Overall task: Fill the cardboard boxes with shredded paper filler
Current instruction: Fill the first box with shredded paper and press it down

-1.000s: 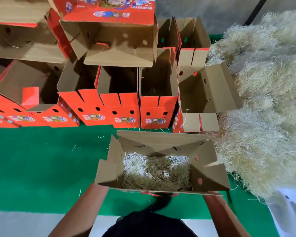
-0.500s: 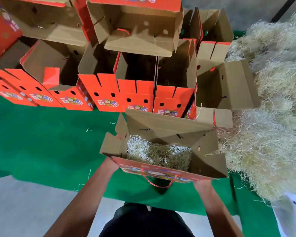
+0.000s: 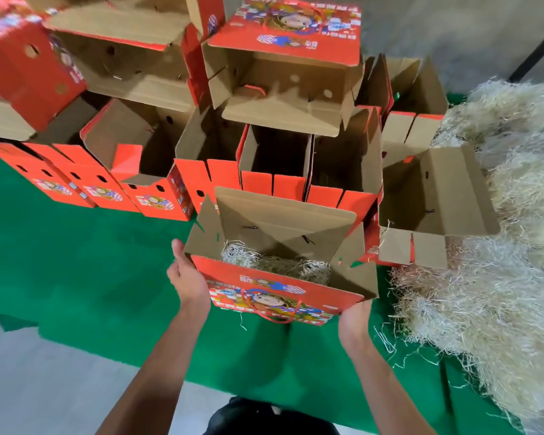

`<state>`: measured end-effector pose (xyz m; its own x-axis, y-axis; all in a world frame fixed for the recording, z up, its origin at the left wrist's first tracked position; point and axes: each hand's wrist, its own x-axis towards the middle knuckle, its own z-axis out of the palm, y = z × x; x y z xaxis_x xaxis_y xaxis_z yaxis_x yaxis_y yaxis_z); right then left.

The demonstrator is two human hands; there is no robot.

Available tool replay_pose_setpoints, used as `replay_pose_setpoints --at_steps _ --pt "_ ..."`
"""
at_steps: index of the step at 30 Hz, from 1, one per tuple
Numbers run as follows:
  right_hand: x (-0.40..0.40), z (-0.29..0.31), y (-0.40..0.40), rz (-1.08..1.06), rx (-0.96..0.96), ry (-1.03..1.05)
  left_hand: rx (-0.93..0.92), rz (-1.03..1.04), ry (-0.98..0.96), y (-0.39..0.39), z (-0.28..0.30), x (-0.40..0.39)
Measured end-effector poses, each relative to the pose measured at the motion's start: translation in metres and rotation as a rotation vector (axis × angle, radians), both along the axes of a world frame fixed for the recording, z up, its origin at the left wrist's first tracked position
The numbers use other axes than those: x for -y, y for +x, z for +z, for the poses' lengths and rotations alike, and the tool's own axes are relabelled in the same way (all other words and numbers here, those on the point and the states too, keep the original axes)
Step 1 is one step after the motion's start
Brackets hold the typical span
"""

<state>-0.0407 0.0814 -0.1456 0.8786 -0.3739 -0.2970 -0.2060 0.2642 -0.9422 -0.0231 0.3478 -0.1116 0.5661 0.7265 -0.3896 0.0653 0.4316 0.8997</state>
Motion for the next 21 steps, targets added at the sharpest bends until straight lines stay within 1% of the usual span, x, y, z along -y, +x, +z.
replay_pose_setpoints --at_steps 1,2,5,8,10,11,13,15,17,20,21 --pt "-0.001 -0.002 0.003 0.015 -0.019 -0.014 -0.025 0.097 0.178 0.000 0.005 0.000" --pt "-0.004 0.000 0.006 0.033 -0.030 -0.009 0.001 0.174 0.314 0.001 0.011 -0.002" --pt "-0.016 0.000 0.016 0.054 -0.035 -0.001 0.181 0.187 0.485 0.005 0.035 0.004" --pt "-0.021 0.000 0.027 0.011 -0.048 0.044 0.310 0.135 0.791 0.013 0.047 0.008" --pt "-0.020 0.001 0.034 0.054 0.020 0.001 0.393 0.068 0.997 0.015 0.051 0.008" --pt "-0.021 0.001 0.036 0.091 0.051 -0.013 0.410 0.023 1.108 0.016 0.054 0.009" --pt "-0.025 -0.002 0.038 0.140 0.068 0.021 0.389 -0.062 1.349 0.017 0.056 0.012" --pt "-0.030 0.001 0.037 0.156 0.094 0.032 0.357 -0.092 1.547 0.017 0.052 0.021" --pt "-0.034 -0.001 0.039 0.165 0.116 0.048 0.408 -0.139 1.646 0.018 0.050 0.036" --pt "-0.040 -0.001 0.042 0.164 0.143 0.043 0.525 -0.245 1.695 0.013 0.049 0.068" --pt "-0.042 -0.002 0.043 0.154 0.118 0.042 0.562 -0.269 1.700 0.013 0.049 0.077"
